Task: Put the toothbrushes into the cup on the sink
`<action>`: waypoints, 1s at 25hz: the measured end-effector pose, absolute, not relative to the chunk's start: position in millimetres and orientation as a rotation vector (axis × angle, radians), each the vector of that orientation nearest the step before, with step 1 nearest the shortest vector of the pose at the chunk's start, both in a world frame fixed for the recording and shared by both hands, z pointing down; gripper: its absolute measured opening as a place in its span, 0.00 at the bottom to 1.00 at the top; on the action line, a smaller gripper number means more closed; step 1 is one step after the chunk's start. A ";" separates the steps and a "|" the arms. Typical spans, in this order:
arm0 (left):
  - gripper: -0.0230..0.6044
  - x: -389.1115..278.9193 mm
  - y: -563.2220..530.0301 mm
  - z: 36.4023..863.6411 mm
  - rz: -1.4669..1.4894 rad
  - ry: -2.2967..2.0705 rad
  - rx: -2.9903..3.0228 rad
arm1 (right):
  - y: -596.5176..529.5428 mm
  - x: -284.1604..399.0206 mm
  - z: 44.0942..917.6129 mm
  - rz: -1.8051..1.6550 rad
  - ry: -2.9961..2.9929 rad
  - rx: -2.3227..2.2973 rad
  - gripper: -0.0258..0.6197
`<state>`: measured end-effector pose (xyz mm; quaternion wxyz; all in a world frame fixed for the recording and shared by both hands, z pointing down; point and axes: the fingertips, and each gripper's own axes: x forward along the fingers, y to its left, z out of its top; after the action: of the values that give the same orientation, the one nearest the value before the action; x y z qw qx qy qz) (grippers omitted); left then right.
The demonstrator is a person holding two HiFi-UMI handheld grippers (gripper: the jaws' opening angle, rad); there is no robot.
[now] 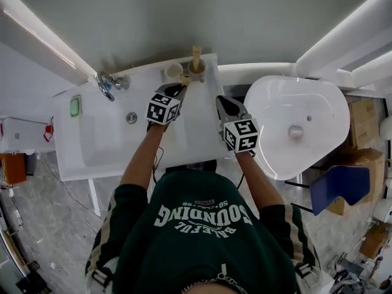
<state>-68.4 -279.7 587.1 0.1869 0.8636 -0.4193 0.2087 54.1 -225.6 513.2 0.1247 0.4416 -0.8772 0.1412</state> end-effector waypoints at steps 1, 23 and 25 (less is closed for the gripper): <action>0.17 -75.9 -286.0 580.0 0.557 -1.213 2.434 | -225.4 50.3 513.4 0.408 -2.558 1.278 0.05; 0.17 -131.0 -377.0 500.3 0.259 -1.448 2.515 | -217.0 41.6 527.3 0.443 -2.501 1.287 0.05; 0.17 -129.8 -386.1 500.9 0.251 -1.440 2.519 | -218.4 44.6 530.5 0.454 -2.487 1.302 0.05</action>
<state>-129.8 -386.1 500.9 0.1146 0.8592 -0.4912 0.0855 44.6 -218.4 530.5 0.1482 0.4527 -0.8650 0.1579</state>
